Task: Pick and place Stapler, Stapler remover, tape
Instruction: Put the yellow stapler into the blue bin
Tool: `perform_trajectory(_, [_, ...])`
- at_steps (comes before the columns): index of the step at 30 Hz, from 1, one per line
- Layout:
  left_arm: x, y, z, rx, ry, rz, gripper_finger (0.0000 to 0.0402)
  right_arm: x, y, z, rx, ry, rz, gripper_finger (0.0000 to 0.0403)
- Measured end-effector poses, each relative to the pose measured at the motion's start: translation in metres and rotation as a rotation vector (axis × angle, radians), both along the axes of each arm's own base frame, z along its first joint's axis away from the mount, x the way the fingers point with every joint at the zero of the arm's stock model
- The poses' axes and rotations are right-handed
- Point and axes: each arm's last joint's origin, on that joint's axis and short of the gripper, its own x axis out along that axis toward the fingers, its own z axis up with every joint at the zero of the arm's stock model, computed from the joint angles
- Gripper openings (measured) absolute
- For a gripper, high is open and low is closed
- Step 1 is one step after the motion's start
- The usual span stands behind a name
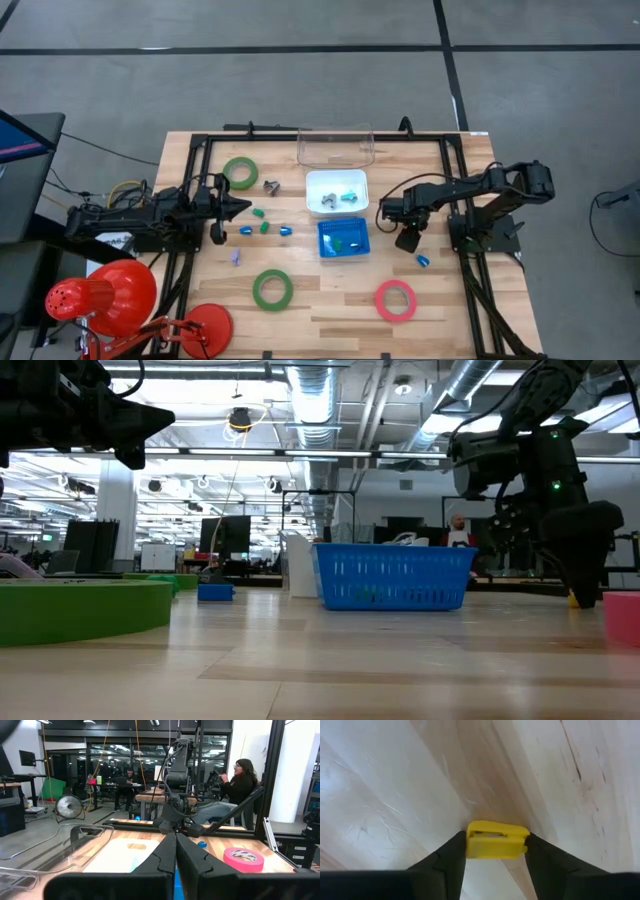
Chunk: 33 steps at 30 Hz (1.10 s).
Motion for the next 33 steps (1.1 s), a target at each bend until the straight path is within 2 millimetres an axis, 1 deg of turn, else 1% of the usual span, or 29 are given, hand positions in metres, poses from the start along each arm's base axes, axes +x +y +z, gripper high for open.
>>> perform_trajectory(3, [0.000, 0.000, 0.000, 0.000, 0.000, 0.000, 0.0003, 0.002, 0.000, 0.005, -0.003, -0.018, 0.002, 0.0174])
perform_trajectory(6, [0.000, 0.000, 0.000, 0.000, 0.000, 0.000, 0.0003, 0.004, 0.000, 0.016, -0.007, -0.071, 0.001, 0.0188])
perform_trajectory(9, [0.000, 0.000, 0.000, 0.000, 0.000, 0.000, 0.0003, 0.005, 0.000, 0.029, -0.010, -0.117, 0.001, 0.0194])
perform_trajectory(18, [0.000, 0.000, 0.000, 0.000, -0.002, 0.000, 0.0003, 0.009, -0.003, 0.075, -0.026, -0.317, -0.008, 0.0174])
perform_trajectory(25, [0.000, 0.000, 0.001, 0.001, -0.008, 0.000, 0.0003, 0.014, -0.004, 0.109, -0.040, -0.452, -0.014, 0.0187])
perform_trajectory(29, [0.000, 0.000, 0.001, 0.001, -0.008, 0.000, 0.0003, 0.019, -0.005, 0.123, -0.045, -0.502, -0.011, 0.0188])
perform_trajectory(33, [0.000, 0.000, 0.001, 0.001, -0.008, 0.000, 0.0003, 0.025, -0.005, 0.132, -0.048, -0.534, -0.009, 0.0181])
